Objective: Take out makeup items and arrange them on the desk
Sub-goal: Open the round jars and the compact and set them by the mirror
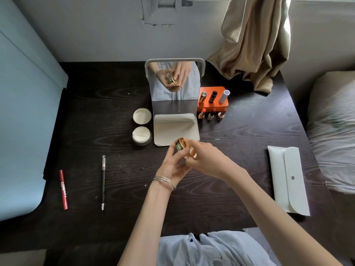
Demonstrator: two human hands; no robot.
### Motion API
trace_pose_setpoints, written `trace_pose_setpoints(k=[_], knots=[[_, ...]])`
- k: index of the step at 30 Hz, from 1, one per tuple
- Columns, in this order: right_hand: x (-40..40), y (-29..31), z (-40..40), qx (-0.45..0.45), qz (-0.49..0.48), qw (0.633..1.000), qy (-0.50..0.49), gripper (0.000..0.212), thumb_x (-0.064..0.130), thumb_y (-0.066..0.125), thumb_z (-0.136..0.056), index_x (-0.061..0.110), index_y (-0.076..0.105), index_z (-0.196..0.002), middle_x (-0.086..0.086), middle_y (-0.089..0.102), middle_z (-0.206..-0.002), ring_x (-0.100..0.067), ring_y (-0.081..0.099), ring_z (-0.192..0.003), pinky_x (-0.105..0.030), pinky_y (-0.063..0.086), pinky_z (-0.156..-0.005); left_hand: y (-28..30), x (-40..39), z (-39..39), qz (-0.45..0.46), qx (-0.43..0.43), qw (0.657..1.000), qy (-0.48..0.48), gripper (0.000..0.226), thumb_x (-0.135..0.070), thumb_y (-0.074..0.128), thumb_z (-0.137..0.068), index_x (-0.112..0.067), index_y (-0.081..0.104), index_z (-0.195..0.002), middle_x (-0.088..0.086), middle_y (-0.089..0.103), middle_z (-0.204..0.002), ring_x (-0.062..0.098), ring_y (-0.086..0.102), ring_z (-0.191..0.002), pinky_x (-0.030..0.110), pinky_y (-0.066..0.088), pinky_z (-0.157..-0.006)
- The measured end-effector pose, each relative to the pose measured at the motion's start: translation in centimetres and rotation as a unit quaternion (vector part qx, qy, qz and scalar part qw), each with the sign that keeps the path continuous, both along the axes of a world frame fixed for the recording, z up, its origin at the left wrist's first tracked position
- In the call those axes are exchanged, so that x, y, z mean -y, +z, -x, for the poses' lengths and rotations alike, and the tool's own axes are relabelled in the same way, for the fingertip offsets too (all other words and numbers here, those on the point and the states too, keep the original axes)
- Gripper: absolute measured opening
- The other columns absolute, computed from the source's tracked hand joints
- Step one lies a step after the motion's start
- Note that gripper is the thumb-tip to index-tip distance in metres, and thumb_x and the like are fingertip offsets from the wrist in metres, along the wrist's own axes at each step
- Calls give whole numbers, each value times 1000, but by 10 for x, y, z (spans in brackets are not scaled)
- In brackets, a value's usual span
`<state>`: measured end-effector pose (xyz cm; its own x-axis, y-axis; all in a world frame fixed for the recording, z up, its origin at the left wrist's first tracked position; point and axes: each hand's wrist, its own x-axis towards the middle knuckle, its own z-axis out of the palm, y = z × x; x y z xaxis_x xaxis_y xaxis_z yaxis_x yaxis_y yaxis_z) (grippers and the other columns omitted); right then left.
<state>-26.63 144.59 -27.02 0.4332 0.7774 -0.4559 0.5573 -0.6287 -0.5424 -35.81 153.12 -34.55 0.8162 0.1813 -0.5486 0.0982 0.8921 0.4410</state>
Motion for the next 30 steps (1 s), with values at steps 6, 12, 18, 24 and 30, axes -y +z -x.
trace_pose_setpoints(k=[6, 12, 18, 24, 30], knots=[[4, 0, -5, 6, 19, 999, 33, 36, 32, 47, -89, 19, 47, -123, -8, 63, -94, -30, 60, -84, -45, 50, -78, 6, -1, 1, 9, 3, 1000, 1, 56, -23, 72, -69, -19, 51, -121, 11, 62, -110, 21, 70, -86, 39, 57, -79], [-2, 7, -16, -48, 40, 997, 47, 46, 28, 45, -95, 21, 37, -140, -2, 59, -88, -16, 51, -70, -27, 40, -61, 13, 3, 4, 7, -7, 1000, 7, 50, -21, 64, -77, -19, 48, -125, 12, 59, -117, 28, 69, -89, 51, 55, -83], [-5, 8, -14, -71, 1, 997, 7, 62, 26, 60, -84, 22, 39, -142, -5, 63, -112, -13, 56, -83, -24, 48, -73, 25, 3, 8, 2, -21, 999, 31, 47, -17, 67, -71, -19, 51, -115, 14, 59, -118, 26, 71, -80, 52, 56, -79], [-12, 13, 8, 18, 45, 998, 39, 53, 19, 49, -88, 14, 36, -139, -18, 60, -109, -31, 59, -92, -36, 46, -76, 23, 6, 8, 23, -46, 997, 55, 46, -18, 66, -73, -20, 51, -117, 10, 62, -114, 25, 66, -93, 45, 59, -70], [-12, 2, 17, 80, 27, 992, 92, 33, 13, 41, -92, 3, 39, -124, -17, 63, -104, -39, 61, -87, -37, 40, -66, 20, 6, 9, 44, -49, 996, 57, 41, -22, 64, -75, -19, 54, -114, 8, 64, -106, 21, 63, -93, 36, 59, -62]])
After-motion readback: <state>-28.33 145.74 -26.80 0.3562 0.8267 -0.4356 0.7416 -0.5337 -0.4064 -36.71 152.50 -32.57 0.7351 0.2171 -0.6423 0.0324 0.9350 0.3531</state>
